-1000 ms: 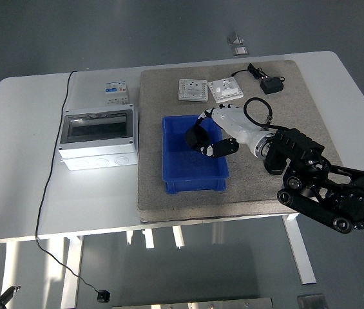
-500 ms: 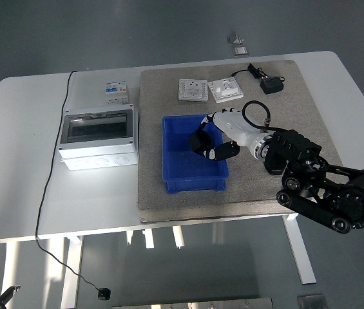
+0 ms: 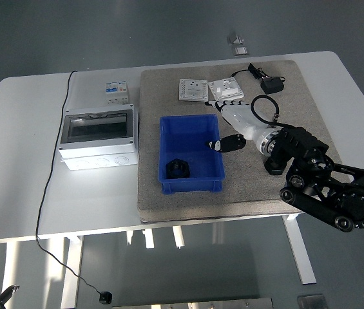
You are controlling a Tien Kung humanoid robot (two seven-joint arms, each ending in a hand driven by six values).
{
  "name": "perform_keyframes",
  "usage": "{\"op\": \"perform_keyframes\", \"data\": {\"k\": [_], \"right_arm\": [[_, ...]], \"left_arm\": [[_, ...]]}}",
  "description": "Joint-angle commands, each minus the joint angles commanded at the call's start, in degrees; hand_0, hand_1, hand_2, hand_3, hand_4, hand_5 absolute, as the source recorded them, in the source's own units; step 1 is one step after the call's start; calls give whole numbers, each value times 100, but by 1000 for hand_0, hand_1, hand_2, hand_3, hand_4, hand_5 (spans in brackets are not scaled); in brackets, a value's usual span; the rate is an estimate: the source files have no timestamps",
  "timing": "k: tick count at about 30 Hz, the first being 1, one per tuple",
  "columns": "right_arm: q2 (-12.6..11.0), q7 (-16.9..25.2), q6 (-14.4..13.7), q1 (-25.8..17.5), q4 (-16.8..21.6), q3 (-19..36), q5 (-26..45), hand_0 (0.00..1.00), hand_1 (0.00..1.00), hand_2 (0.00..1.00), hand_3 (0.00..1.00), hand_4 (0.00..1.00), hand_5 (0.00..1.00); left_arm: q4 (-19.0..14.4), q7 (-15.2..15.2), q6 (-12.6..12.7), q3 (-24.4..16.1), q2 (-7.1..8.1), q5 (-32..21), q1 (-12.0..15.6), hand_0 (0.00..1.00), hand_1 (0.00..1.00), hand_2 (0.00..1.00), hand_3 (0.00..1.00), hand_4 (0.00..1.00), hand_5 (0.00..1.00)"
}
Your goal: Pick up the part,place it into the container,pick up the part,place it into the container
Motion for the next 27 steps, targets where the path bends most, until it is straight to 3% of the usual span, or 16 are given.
{"op": "perform_keyframes", "data": {"k": [3,4,8,9,10,15,16,27], "right_arm": [[-322,-349,333,-330,334,427,-185,998,968,980,979,842,387],[-443,-494,483,-448,458,577,-254,967,736,828,869,810,390],[-878,-1127,1161,-735,907,1036,-425,967,736,828,869,810,390],[-940,-1293,1340,-776,986,1080,-448,967,736,828,869,810,390],[-972,-1435,1488,-807,1034,1096,-461,710,530,776,848,812,391],[-934,-1950,2094,-888,1008,1056,-494,710,530,776,848,812,391],[-923,-1950,2155,-891,997,1030,-469,673,508,775,846,824,409],[-874,-1950,2260,-821,860,840,-150,661,497,776,846,852,412]], "left_arm": [[4,-45,45,60,3,-146,33,697,708,747,824,880,886],[5,-57,56,67,4,-176,43,696,707,744,824,874,893],[9,-65,51,34,13,-149,45,696,707,744,824,874,893],[10,-64,49,24,12,-140,45,696,707,744,824,874,893],[10,-63,49,13,11,-130,45,696,708,742,824,882,886],[11,-62,42,-26,-8,-85,40,696,708,742,824,882,886],[11,-63,41,-32,-10,-79,40,697,707,743,824,882,886],[14,-77,39,-44,-17,-69,38,697,707,743,824,883,884]]}}
